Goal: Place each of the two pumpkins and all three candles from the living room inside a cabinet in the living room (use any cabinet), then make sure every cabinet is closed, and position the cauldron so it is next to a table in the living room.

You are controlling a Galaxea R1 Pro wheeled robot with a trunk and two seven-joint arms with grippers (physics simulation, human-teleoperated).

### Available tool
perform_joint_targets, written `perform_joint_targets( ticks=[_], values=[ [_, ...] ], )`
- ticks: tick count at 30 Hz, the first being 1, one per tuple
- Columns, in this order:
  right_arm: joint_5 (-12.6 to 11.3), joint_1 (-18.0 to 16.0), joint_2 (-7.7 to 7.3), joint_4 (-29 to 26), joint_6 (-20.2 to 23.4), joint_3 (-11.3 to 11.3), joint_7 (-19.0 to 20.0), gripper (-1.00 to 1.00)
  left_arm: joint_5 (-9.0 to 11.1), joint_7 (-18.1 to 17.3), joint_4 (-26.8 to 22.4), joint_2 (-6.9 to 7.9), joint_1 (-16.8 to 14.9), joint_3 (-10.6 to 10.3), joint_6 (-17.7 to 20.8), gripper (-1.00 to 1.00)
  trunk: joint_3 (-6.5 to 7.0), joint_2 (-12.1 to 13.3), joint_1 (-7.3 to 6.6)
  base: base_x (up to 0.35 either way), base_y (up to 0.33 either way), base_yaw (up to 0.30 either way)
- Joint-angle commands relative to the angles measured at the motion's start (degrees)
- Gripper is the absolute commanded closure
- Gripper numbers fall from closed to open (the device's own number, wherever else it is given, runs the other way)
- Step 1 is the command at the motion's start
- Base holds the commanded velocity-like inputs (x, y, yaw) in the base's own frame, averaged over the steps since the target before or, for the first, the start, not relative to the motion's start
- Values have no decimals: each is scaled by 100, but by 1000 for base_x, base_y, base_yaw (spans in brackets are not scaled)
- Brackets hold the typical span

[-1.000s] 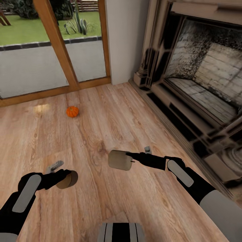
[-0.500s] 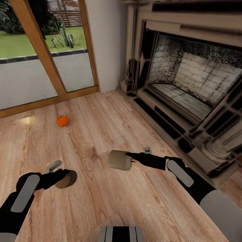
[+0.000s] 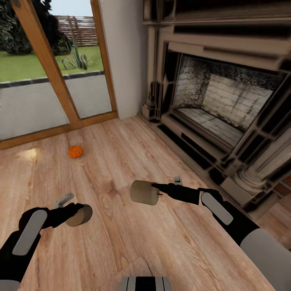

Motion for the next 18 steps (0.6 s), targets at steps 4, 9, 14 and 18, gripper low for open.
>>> perform_joint_targets(
  ticks=[4, 9, 14, 18],
  values=[
    [-31, -5, -5, 1, 17, 13, 0, 100, 58, 54, -5, 0, -2, 4, 18, 100, 85, 4, -11, -139, 85, 0],
    [-31, -5, -5, 1, 17, 13, 4, 100, 58, 54, -5, 6, -2, 4, 17, 100, 214, 11, -24, -60, 36, -118],
    [-31, -5, -5, 1, 17, 13, 7, 100, 58, 54, -5, 9, -2, 10, 19, 100, 334, 17, -37, -27, 10, -78],
    [-31, -5, -5, 1, 17, 13, 4, 100, 58, 54, -5, 9, -2, 11, 19, 100, 423, 23, -47, -51, 24, -5]
  ],
)
